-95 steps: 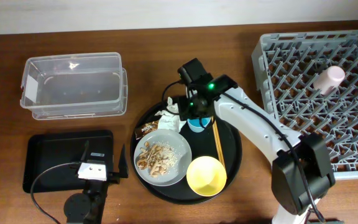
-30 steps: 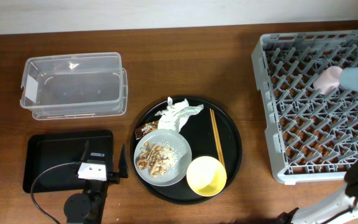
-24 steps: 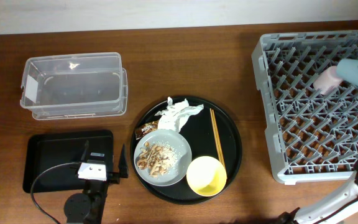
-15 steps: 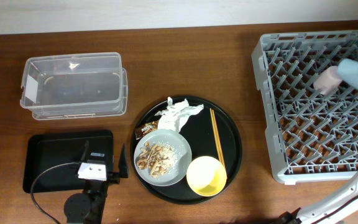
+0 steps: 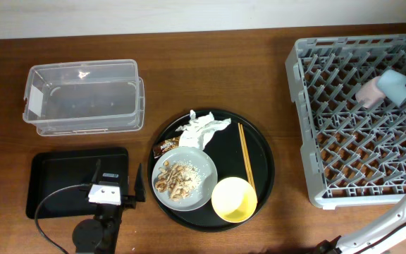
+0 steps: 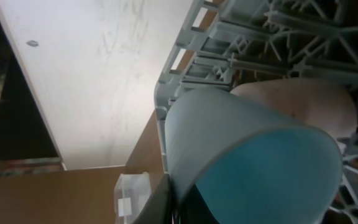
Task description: Sort waste into correct bins and load items into the dishwasher rack
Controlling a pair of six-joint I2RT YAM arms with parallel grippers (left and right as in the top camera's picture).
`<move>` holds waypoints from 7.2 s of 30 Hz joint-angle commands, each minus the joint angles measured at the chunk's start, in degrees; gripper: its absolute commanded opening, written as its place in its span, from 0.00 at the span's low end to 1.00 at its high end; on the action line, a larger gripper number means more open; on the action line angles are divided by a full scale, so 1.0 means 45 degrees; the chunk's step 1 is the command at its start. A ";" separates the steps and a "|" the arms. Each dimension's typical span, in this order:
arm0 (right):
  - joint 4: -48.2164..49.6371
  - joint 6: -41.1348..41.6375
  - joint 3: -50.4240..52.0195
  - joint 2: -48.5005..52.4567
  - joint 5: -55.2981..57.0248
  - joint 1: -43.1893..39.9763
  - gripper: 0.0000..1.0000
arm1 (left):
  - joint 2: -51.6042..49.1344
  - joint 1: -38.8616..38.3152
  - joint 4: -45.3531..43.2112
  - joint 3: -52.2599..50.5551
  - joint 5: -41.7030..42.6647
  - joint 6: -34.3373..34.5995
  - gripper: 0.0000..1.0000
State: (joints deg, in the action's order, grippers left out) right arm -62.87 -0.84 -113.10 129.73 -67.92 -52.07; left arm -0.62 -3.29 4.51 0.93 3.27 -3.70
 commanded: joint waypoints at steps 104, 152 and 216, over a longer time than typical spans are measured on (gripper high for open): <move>0.1661 0.5600 -0.0719 -0.2225 1.9895 0.2817 0.33 | 0.0063 0.0068 -0.0034 -0.0102 0.0185 -0.0204 1.00; 0.3959 0.1282 -0.0719 -0.1807 1.5805 0.2817 0.04 | 0.0063 0.0068 -0.0034 -0.0102 0.0185 -0.0204 0.99; 0.3123 -0.4041 0.5362 -0.2759 0.2239 -0.1030 0.15 | 0.0063 0.0068 -0.0034 -0.0102 0.0185 -0.0204 0.99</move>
State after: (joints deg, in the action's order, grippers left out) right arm -47.22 -18.46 -87.11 117.45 -58.26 -56.60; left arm -0.62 -3.29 4.49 0.93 3.27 -3.70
